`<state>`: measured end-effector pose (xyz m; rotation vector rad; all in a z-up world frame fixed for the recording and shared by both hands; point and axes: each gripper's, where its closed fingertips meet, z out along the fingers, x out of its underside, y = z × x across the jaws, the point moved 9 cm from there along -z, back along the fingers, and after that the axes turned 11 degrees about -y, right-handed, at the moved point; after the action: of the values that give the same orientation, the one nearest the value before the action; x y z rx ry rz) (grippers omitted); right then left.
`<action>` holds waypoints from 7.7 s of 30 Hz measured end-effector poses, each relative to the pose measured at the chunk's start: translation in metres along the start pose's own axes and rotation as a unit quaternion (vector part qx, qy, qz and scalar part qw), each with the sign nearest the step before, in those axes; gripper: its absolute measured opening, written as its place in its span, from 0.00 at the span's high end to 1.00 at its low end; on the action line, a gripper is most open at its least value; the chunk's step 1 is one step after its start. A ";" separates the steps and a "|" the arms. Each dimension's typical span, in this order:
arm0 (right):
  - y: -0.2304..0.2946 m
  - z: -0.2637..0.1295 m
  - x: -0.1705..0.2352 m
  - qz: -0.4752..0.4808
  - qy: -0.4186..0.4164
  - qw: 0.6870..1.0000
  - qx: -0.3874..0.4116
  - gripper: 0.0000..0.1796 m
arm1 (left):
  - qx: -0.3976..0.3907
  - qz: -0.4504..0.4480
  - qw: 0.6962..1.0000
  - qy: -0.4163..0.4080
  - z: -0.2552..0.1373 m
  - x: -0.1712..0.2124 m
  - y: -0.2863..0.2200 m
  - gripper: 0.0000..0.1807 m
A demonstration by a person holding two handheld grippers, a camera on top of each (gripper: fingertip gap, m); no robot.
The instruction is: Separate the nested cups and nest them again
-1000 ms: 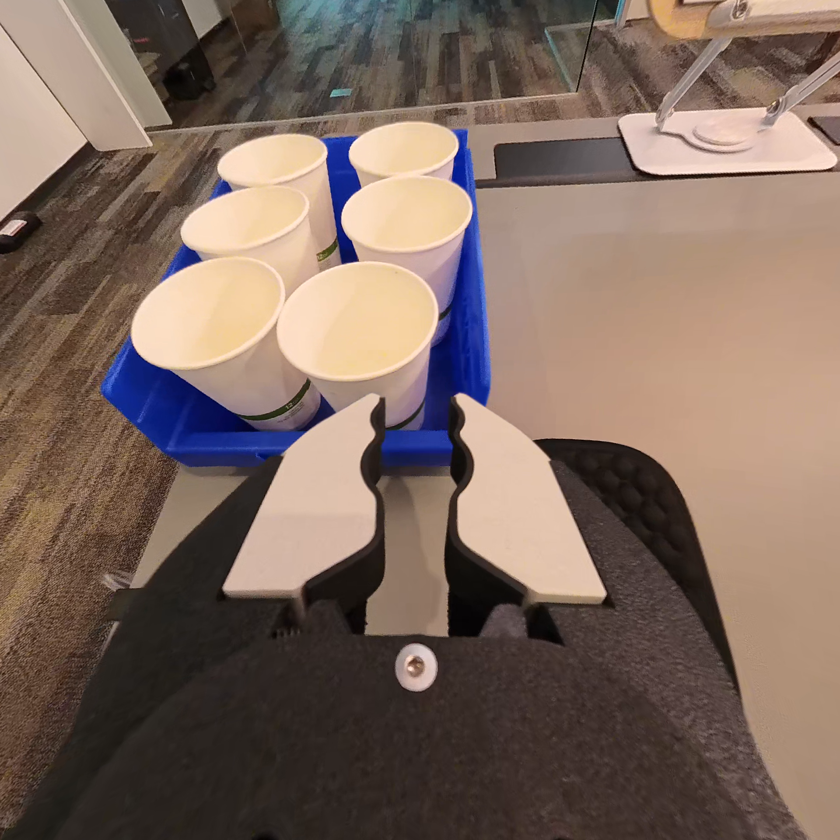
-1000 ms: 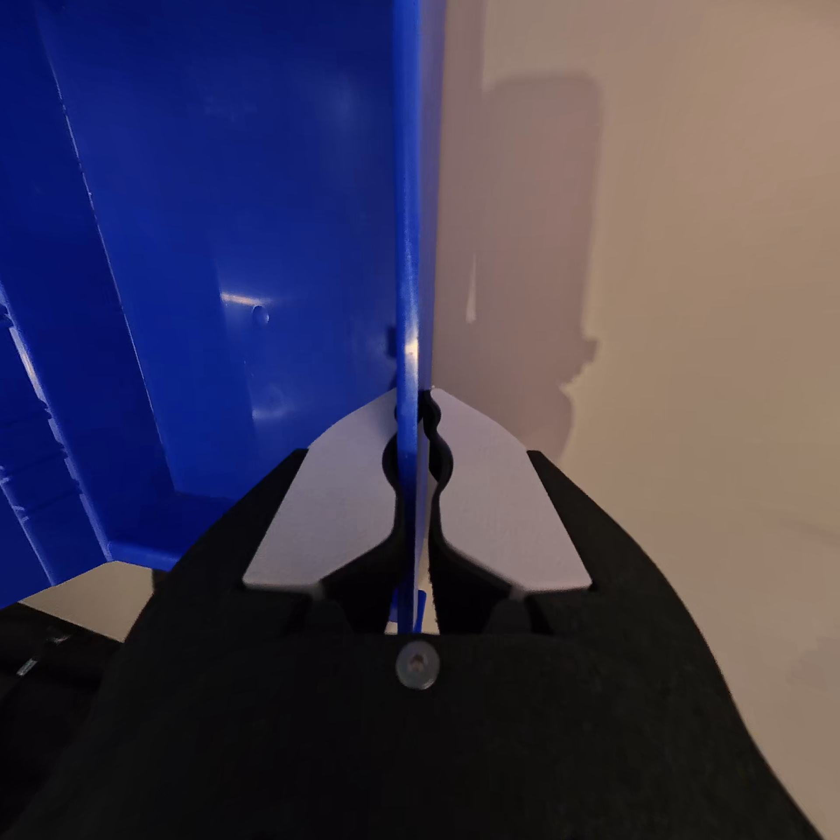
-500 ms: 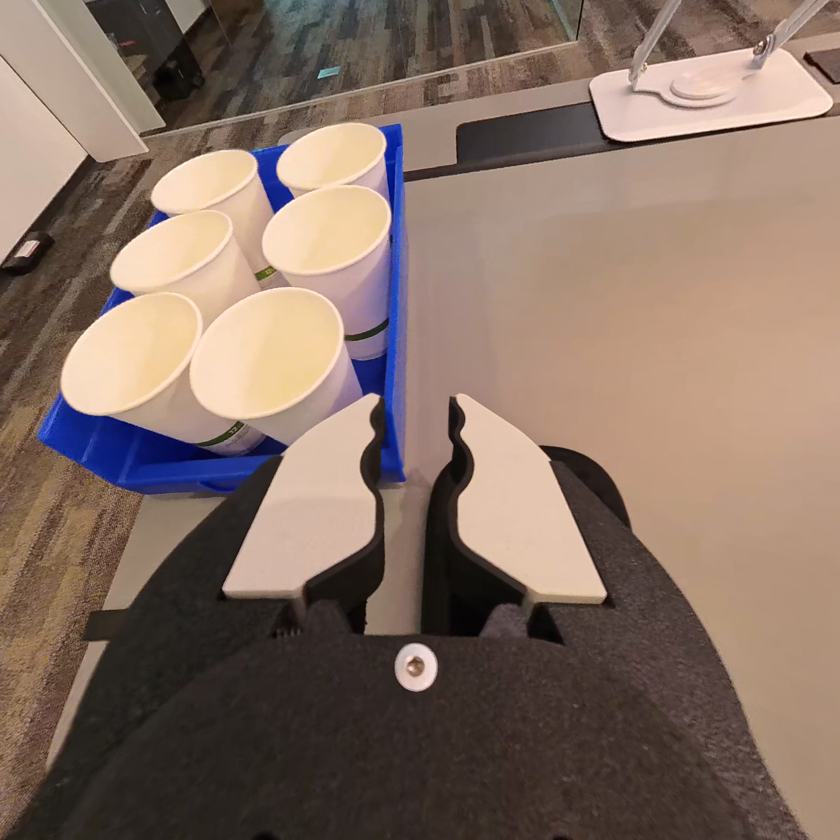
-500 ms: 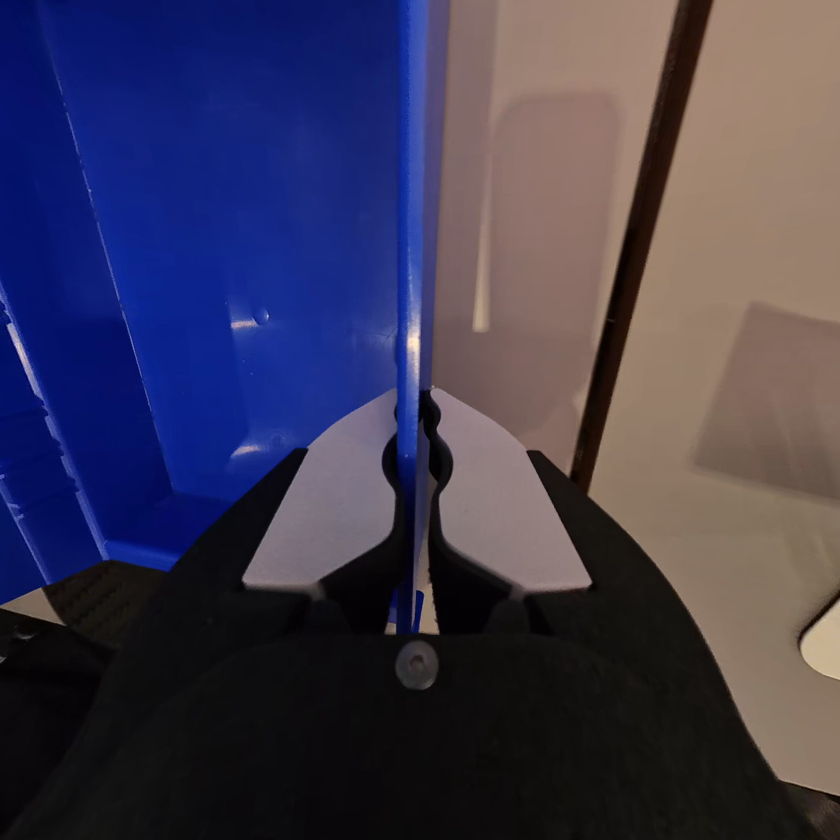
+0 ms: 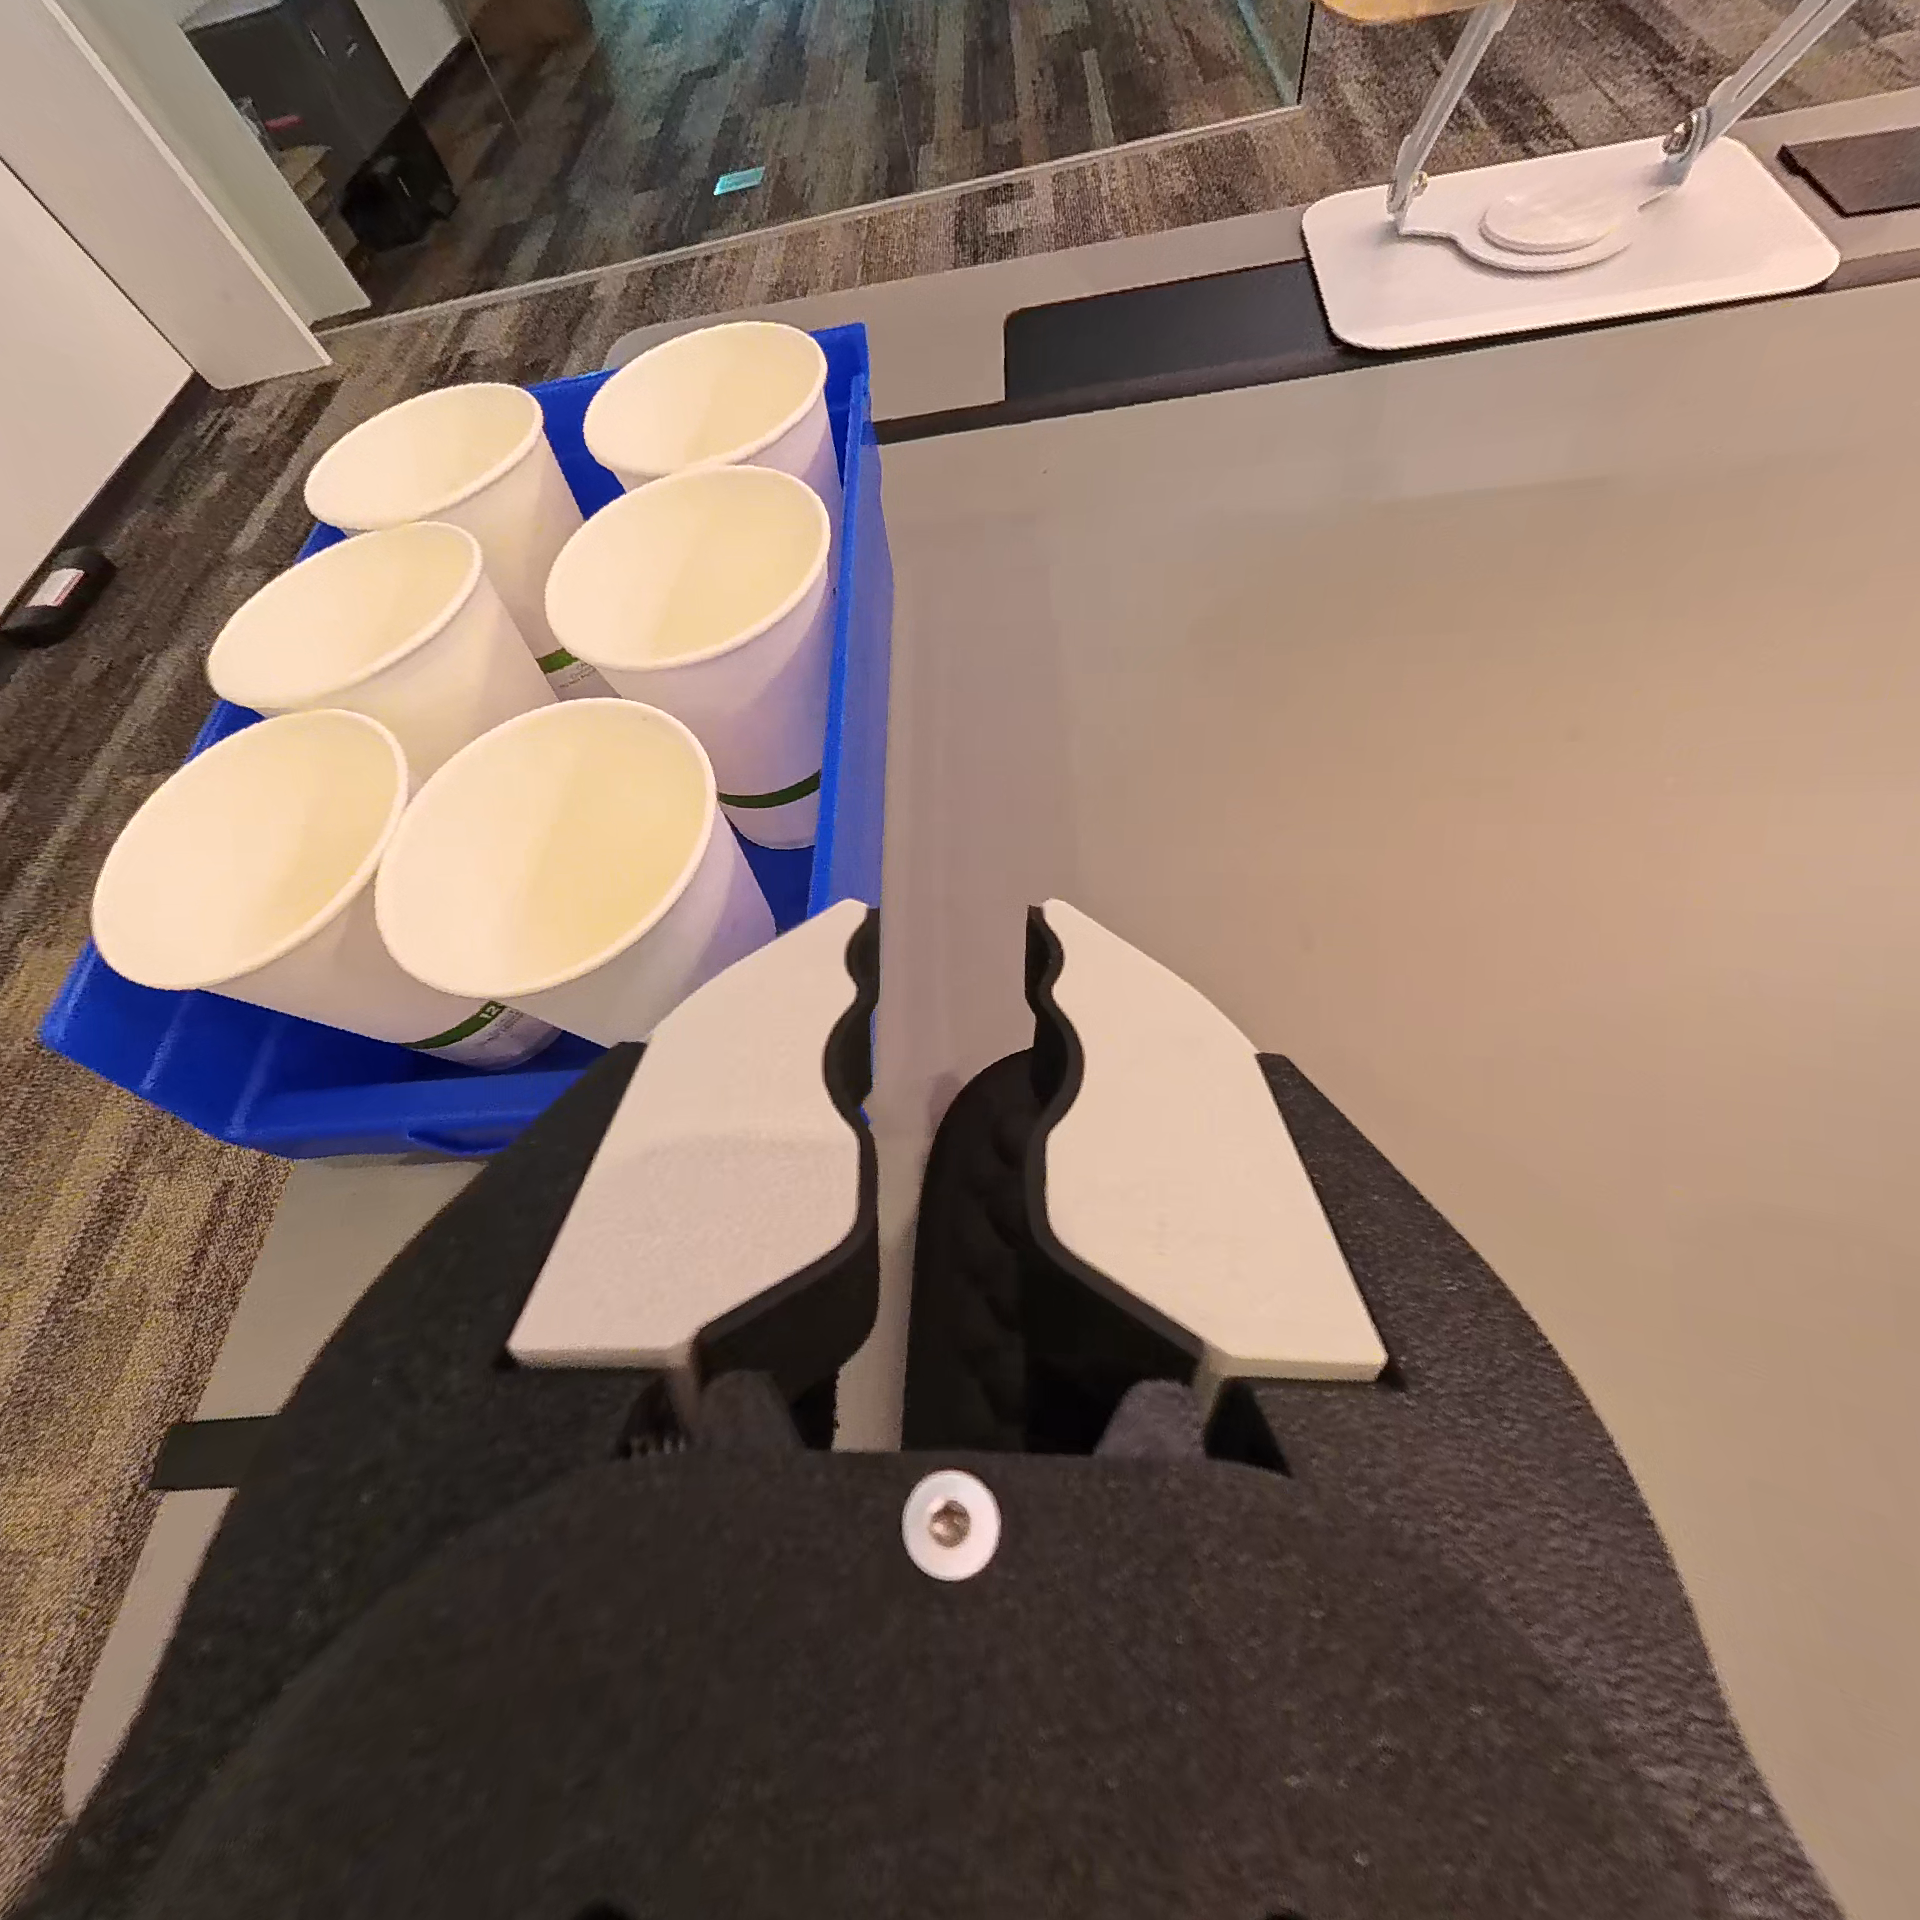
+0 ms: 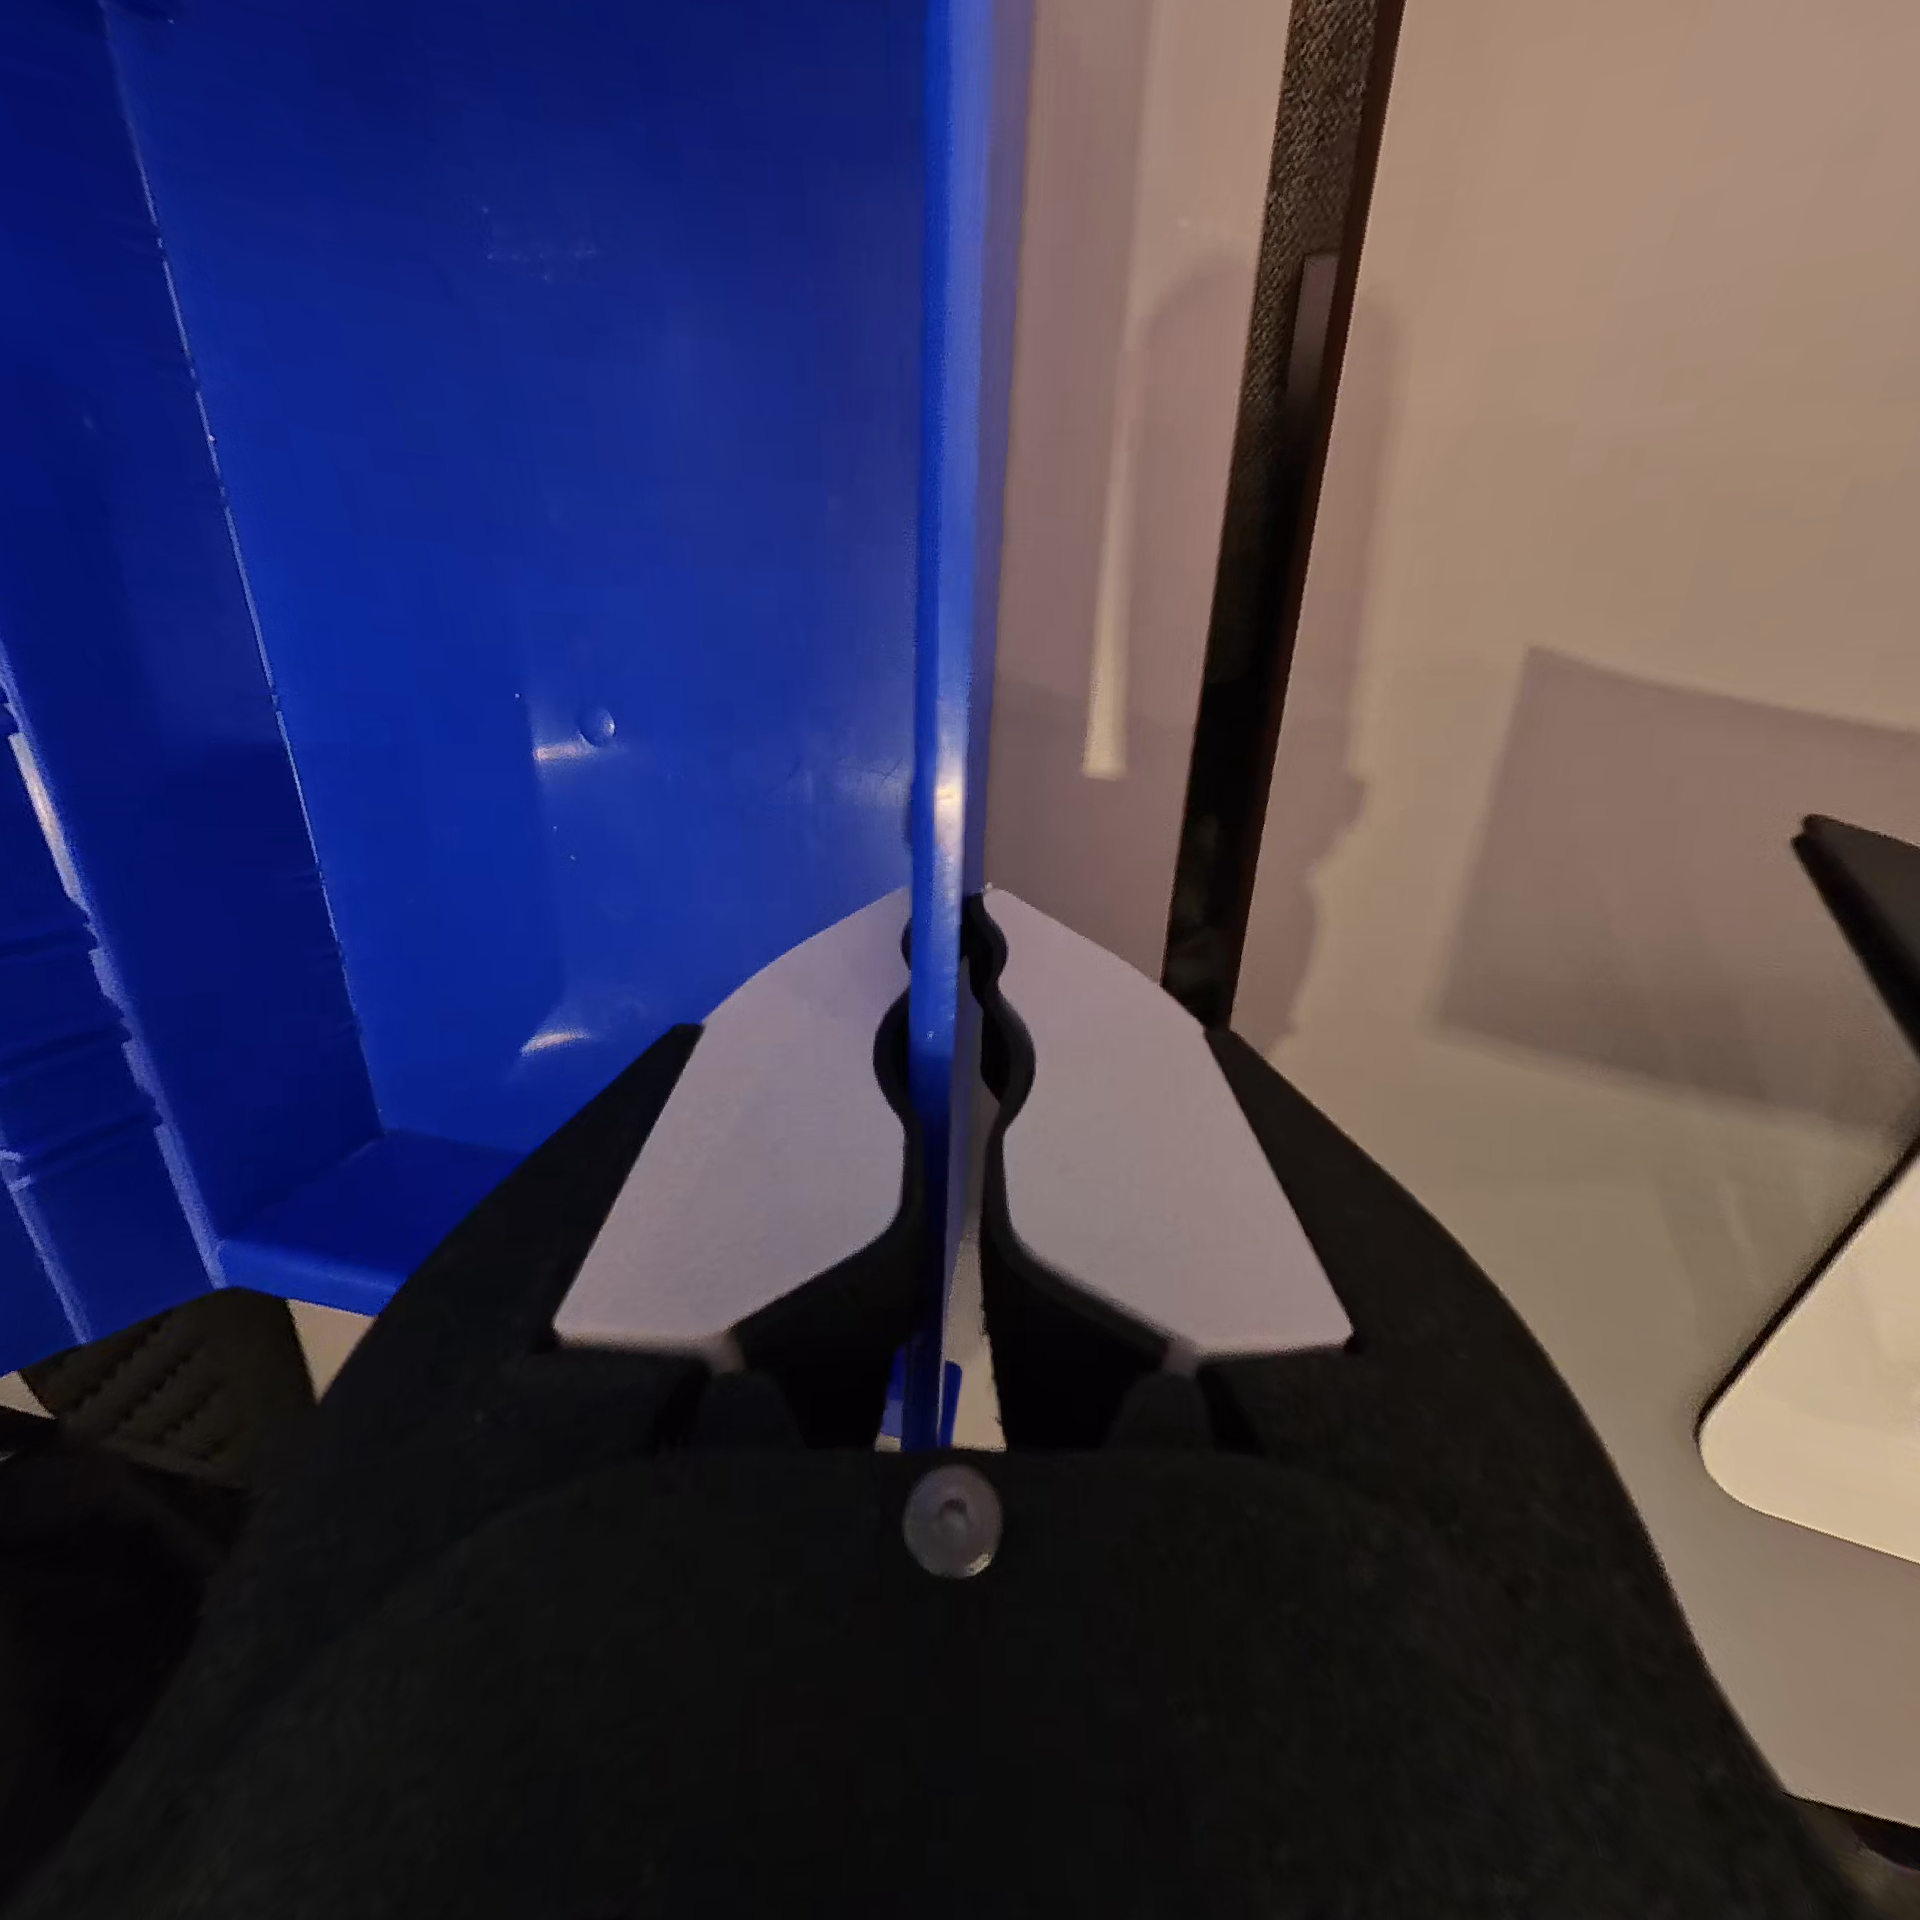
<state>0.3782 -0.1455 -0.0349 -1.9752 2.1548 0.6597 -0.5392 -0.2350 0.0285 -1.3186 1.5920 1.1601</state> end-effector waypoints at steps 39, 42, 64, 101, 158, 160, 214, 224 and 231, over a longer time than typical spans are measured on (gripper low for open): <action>0.400 -0.099 -0.049 -0.276 -0.578 0.673 -0.370 0.91 | 0.163 -0.039 0.964 -0.208 -0.005 -0.038 -0.005 0.58; 0.421 -0.091 -0.059 -0.303 -0.535 0.677 -0.405 0.86 | 0.147 -0.008 0.974 -0.174 -0.013 -0.029 0.014 0.61; 0.414 -0.018 -0.067 -0.395 -0.425 0.749 -0.321 0.94 | 0.169 0.268 0.940 0.127 0.039 0.010 0.087 0.75; 0.407 -0.010 -0.063 -0.408 -0.364 0.778 -0.311 0.93 | 0.254 0.339 0.829 0.364 0.092 0.012 0.075 0.88; 0.541 -0.001 0.021 -0.483 -0.177 0.535 -0.670 0.57 | 0.596 0.526 0.600 0.086 -0.031 -0.147 -0.205 0.99; 0.550 -0.003 0.030 -0.479 -0.164 0.508 -0.696 0.54 | 0.613 0.529 0.583 0.071 -0.035 -0.148 -0.220 0.99; 0.313 -0.109 -0.051 -0.307 -0.561 0.723 -0.263 0.52 | 0.424 0.005 0.897 -0.125 0.021 -0.065 -0.141 0.72; 0.159 -0.067 -0.045 -0.185 -0.546 0.815 -0.054 0.52 | 0.335 0.038 0.932 -0.130 -0.004 -0.028 -0.132 0.73; 0.123 -0.007 -0.029 -0.144 -0.495 0.857 0.005 0.52 | 0.328 0.064 0.933 -0.133 -0.016 -0.029 -0.131 0.73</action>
<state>0.2631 -0.1171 0.0103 -1.3778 1.1977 1.2350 -0.4056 -0.2494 0.0371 -0.6039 1.6686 0.7310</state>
